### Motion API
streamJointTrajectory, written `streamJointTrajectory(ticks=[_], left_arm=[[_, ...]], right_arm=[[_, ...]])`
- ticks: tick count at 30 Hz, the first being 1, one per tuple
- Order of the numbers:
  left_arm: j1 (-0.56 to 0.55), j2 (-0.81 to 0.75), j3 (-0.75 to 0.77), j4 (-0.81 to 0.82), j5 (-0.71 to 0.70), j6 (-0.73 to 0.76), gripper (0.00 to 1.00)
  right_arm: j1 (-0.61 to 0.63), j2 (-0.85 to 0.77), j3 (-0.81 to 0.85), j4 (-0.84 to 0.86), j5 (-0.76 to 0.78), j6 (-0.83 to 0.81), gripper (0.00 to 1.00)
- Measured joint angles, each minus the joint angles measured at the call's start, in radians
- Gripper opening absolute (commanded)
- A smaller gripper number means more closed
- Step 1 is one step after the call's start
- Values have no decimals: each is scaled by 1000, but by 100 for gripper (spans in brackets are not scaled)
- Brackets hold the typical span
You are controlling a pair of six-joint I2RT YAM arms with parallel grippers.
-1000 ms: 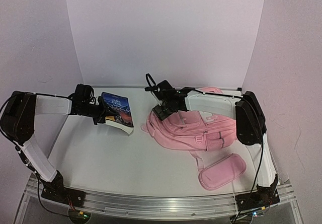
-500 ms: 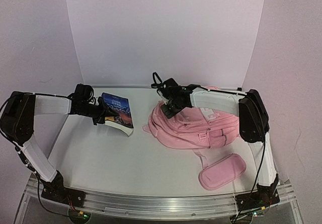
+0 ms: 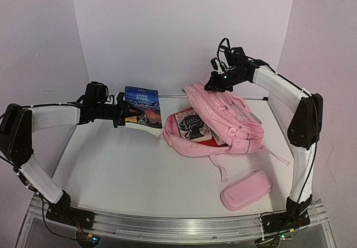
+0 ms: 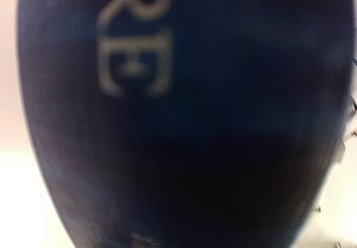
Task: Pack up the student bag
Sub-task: Place the book in the student bag.
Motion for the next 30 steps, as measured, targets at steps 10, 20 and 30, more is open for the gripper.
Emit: streamJointTrajectory(ticks=[10, 20, 30], left_arm=[[-124, 301, 150, 275, 48, -166, 0], [-205, 605, 374, 454, 166, -268, 0], [-267, 598, 365, 452, 388, -210, 0]], right_arm=[[-45, 0, -4, 12, -172, 104, 0], [-46, 0, -28, 65, -274, 150, 0], [-68, -10, -50, 81, -364, 151, 0]])
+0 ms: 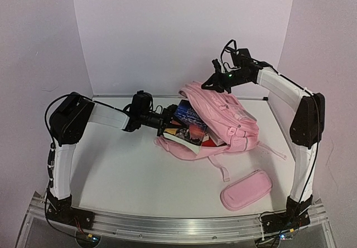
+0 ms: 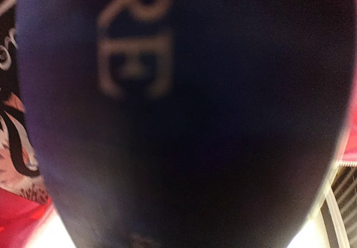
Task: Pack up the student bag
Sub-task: Place the book in the student bag.
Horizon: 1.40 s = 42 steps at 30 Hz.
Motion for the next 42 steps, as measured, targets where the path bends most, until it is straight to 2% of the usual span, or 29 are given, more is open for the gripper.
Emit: streamJointTrajectory(ticks=[4, 9, 11, 13, 16, 20, 23, 28, 30, 36, 38, 39, 42], left_arm=[[0, 10, 21, -33, 89, 21, 0], [-2, 119, 218, -87, 177, 29, 6], [-5, 172, 326, -167, 186, 62, 18], [-7, 224, 426, -256, 185, 100, 25], [-4, 276, 518, -353, 180, 125, 50], [22, 271, 491, -390, 127, 144, 73], [61, 243, 415, -436, 63, 180, 77], [95, 191, 313, -493, -18, 238, 73], [95, 136, 249, -504, -52, 257, 67], [89, 19, 115, -535, -94, 309, 27], [85, 8, 90, -541, -98, 330, 6], [84, 4, 78, -543, -100, 346, 1], [80, -12, 45, -534, -115, 388, 0]], right_arm=[[-3, -15, -27, 4, -47, -4, 0], [-3, -49, -81, 9, -113, -26, 0], [-3, -75, -117, 13, -130, -38, 0], [-5, -106, -157, 24, -138, -53, 0], [-7, -135, -190, 34, -139, -69, 0], [-7, -150, -214, 42, -140, -82, 0], [-5, -151, -215, 42, -146, -86, 0], [-5, -151, -215, 40, -155, -85, 0], [-7, -151, -214, 41, -159, -85, 0], [-11, -151, -214, 41, -162, -85, 0], [-11, -151, -213, 41, -163, -85, 0], [-11, -150, -212, 41, -163, -85, 0], [-11, -148, -202, 37, -163, -81, 0]])
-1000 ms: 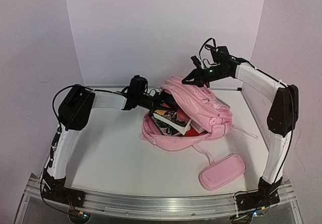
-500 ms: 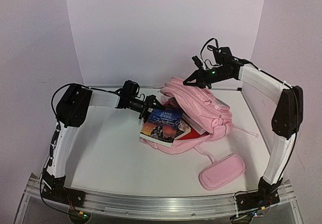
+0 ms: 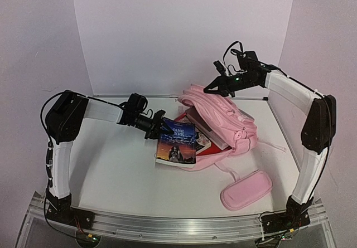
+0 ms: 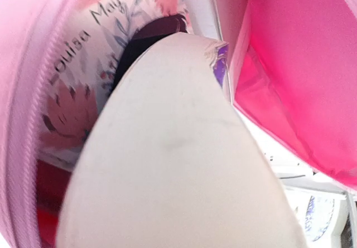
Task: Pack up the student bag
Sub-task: Place the book in the student bag.
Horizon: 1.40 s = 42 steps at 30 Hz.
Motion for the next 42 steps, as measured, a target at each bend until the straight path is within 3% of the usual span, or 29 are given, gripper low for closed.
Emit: streamJointTrajectory(ticks=[4, 8, 17, 24, 32, 38, 42], left_arm=[[-1, -54, -77, 103, -11, -30, 0], [5, -101, -166, 317, -38, -167, 0], [34, -119, -248, 672, -315, -459, 0], [25, -96, -236, 868, -494, -612, 0], [-41, 89, -119, 1096, -583, -755, 0], [-66, 154, -94, 1098, -561, -801, 0], [-70, 198, 32, 1043, -479, -821, 0]], right_arm=[[-3, 10, 17, -3, 1, 16, 0], [-3, 29, 54, -10, 19, 56, 0], [-2, 148, 225, 2, 77, 210, 0], [-2, 200, 282, 60, 121, 299, 0], [-2, 210, 283, 96, 121, 356, 0], [-3, 217, 283, 111, 115, 379, 0], [-3, 221, 283, 121, 111, 387, 0]])
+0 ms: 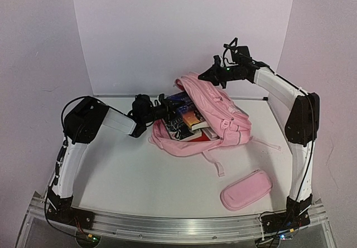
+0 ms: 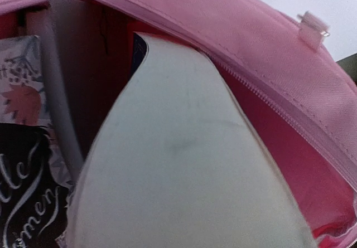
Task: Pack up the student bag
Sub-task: Place the book in the student bag.
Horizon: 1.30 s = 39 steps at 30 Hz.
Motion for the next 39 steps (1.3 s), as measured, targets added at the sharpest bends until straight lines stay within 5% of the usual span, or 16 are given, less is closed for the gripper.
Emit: streamJointTrajectory(ticks=[8, 17, 24, 27, 35, 39], left_arm=[[-8, 133, 197, -104, 164, -41, 3], [-13, 208, 448, -580, 183, 140, 66], [-13, 3, 290, -830, 149, 291, 79], [-13, -70, 229, -897, 134, 321, 74], [-13, -66, 224, -975, 134, 350, 16], [-11, 4, 335, -947, 173, 347, 1]], right_arm=[[0, 9, -4, 23, -32, 20, 0], [1, 9, -42, 82, -66, 55, 0], [1, 9, -45, 89, -74, 59, 0], [1, 9, -45, 92, -74, 59, 0], [1, 9, -58, 104, -82, 59, 0], [1, 4, -89, 130, -98, 59, 0]])
